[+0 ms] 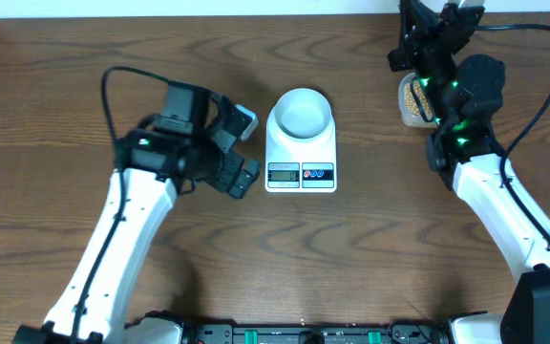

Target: Scoop item into bowl and weigh 50g on scale

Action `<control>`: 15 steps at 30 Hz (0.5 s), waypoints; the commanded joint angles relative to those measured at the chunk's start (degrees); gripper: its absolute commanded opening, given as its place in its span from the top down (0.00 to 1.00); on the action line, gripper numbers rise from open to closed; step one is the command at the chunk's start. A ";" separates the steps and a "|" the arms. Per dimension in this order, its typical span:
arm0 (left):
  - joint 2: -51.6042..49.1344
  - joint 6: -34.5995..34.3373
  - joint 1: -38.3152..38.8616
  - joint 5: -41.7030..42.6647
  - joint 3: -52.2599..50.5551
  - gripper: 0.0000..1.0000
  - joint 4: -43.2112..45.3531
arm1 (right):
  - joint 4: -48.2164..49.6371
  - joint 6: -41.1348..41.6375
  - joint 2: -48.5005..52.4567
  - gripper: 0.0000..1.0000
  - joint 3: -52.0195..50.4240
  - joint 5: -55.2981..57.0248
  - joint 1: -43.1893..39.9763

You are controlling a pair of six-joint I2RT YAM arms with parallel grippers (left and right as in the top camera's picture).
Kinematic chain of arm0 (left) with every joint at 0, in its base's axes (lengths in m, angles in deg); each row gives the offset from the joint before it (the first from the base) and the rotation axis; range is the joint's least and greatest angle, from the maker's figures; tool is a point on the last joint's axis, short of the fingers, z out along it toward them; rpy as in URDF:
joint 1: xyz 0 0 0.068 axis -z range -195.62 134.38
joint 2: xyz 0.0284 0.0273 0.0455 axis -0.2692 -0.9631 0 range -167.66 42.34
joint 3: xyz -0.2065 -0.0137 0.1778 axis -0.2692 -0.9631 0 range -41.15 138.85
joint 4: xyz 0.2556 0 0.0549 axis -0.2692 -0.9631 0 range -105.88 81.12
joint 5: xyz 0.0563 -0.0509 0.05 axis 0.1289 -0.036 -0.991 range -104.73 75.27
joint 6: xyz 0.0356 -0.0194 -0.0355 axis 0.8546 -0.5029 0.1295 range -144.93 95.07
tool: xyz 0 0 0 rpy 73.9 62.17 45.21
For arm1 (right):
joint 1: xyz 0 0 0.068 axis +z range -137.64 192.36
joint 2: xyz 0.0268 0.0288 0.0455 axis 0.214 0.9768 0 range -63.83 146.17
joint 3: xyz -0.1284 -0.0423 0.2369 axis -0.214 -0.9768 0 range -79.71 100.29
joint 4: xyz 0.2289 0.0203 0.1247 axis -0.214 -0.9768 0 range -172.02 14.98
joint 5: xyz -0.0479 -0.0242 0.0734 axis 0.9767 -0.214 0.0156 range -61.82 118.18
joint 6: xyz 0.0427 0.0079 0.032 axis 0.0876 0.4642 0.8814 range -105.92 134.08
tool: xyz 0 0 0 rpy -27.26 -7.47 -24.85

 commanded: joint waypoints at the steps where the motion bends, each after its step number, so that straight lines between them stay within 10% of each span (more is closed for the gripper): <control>1: 0.59 12.15 -1.18 7.19 1.49 0.02 -0.79 | -1.18 -0.61 -0.22 0.99 1.81 -6.10 -0.87; 15: 0.59 12.81 -1.38 6.01 1.44 0.02 0.44 | -54.84 -14.78 -0.26 0.99 24.81 -11.41 -3.06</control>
